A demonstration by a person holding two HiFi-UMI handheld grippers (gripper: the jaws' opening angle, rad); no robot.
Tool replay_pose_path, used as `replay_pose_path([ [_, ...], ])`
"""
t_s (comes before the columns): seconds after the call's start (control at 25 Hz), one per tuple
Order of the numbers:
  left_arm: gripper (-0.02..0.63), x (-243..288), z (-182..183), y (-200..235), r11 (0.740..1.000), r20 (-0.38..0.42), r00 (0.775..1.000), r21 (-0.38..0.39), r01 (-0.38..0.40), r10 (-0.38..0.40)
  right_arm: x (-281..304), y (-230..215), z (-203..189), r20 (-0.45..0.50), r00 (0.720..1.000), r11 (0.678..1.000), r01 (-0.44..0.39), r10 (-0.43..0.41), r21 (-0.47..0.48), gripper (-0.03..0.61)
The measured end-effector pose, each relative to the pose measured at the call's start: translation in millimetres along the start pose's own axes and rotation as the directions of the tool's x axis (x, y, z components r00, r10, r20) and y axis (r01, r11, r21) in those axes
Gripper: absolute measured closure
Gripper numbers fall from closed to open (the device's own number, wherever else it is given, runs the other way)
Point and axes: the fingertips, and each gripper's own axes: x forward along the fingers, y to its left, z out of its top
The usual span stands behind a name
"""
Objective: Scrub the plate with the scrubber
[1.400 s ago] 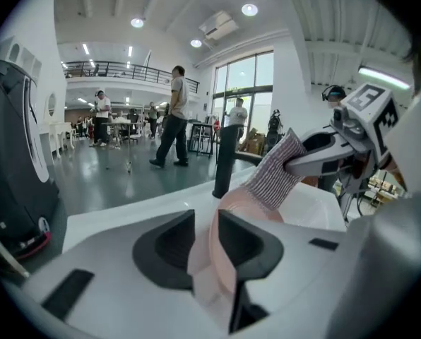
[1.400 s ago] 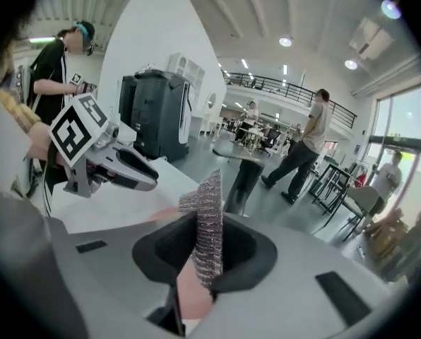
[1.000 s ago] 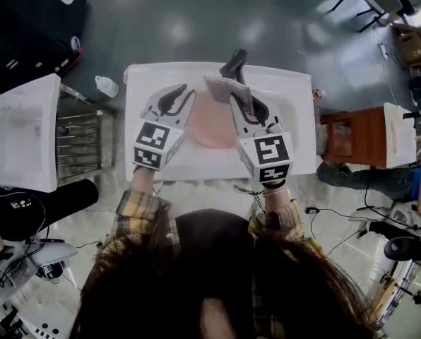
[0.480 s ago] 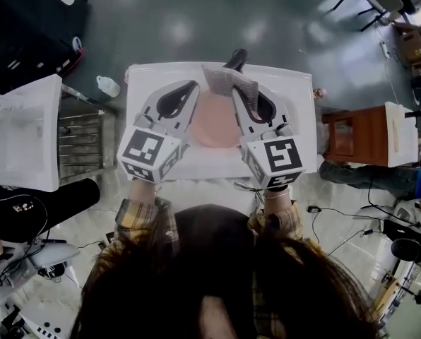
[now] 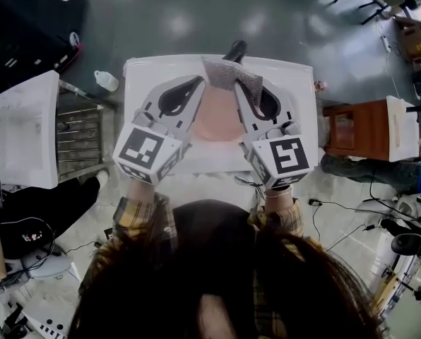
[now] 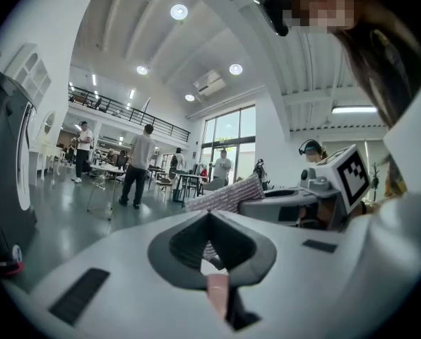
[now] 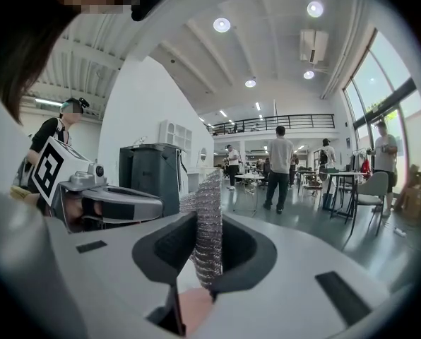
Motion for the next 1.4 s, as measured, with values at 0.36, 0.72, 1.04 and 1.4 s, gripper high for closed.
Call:
replay_pose_path([
  [0.36,0.597,-5.2,1.6,-4.6,1.000,0.008,1.000,0.024,0.007,-0.007,-7.3,4.9,10.5,0.030,0.999,1.000,-0.009,0.009,-0.016,0.494],
  [0.72,0.597,-5.8,-2.1,-8.7,0.999,0.008,1.000,0.046,0.023,-0.024,-12.8,-1.3,6.4,0.017,0.999,0.999,0.039,-0.039,0.000,0.494],
  [1.04,0.597,-0.1,-3.7,-12.4,0.998,0.001,0.999,0.047,0.037,-0.037,-14.6,-8.5,1.4,0.002,0.998,0.998,0.059,-0.059,0.006,0.495],
  [1.4,0.597,6.5,-0.7,-13.6,0.999,-0.008,0.999,0.037,0.035,-0.034,-14.5,-15.0,2.5,0.003,0.999,0.999,0.047,-0.047,0.005,0.495],
])
